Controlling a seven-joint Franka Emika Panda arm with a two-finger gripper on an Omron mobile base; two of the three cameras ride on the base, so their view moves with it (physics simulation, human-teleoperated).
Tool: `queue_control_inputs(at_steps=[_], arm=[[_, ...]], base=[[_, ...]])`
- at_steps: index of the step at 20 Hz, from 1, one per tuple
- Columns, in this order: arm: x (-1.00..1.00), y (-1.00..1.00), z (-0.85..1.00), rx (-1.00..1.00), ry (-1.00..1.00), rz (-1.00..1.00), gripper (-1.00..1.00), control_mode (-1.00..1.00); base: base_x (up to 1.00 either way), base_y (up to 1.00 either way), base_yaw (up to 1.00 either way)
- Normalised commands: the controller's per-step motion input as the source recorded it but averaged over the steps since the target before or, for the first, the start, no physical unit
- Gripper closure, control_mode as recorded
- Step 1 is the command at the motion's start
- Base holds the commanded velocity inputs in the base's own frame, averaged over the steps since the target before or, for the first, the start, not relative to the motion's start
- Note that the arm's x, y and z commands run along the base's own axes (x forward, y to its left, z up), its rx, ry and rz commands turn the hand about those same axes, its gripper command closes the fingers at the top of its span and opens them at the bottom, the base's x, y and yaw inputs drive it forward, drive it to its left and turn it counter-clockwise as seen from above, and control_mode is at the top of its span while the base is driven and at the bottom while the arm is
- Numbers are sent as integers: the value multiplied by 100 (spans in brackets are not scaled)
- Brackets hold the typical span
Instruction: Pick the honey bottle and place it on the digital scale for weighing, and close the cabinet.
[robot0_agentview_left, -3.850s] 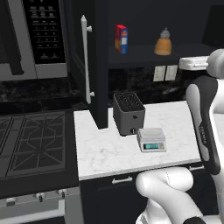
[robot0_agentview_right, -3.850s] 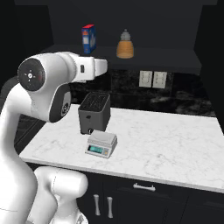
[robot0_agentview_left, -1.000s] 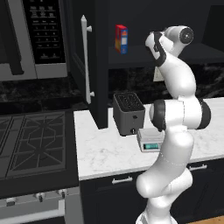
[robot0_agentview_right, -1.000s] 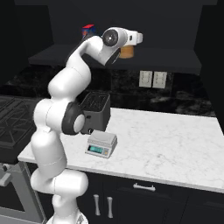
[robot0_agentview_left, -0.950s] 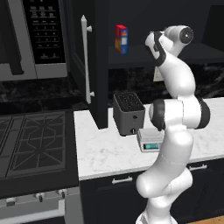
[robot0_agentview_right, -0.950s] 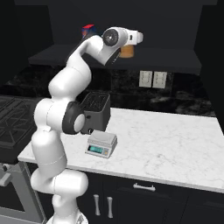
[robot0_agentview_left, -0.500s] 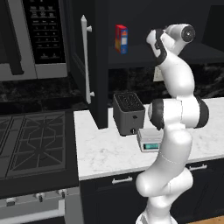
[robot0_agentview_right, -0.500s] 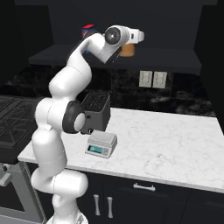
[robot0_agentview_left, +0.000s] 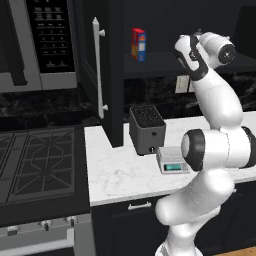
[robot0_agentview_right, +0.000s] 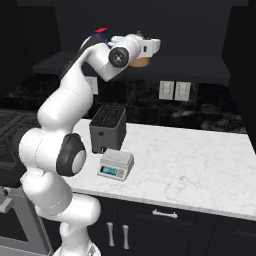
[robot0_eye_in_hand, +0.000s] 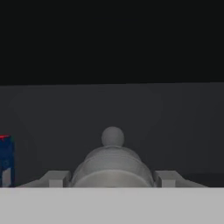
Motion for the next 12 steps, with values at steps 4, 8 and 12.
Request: queue_control_inputs(at_steps=[4,8,12], arm=[[-100,0,4,0,-20,0,100,-100],[-100,0,28,4,5,1,100,-100],[-100,-1,17,4,26,11,100,-100]], base=[[0,0,0],[0,0,0],[0,0,0]])
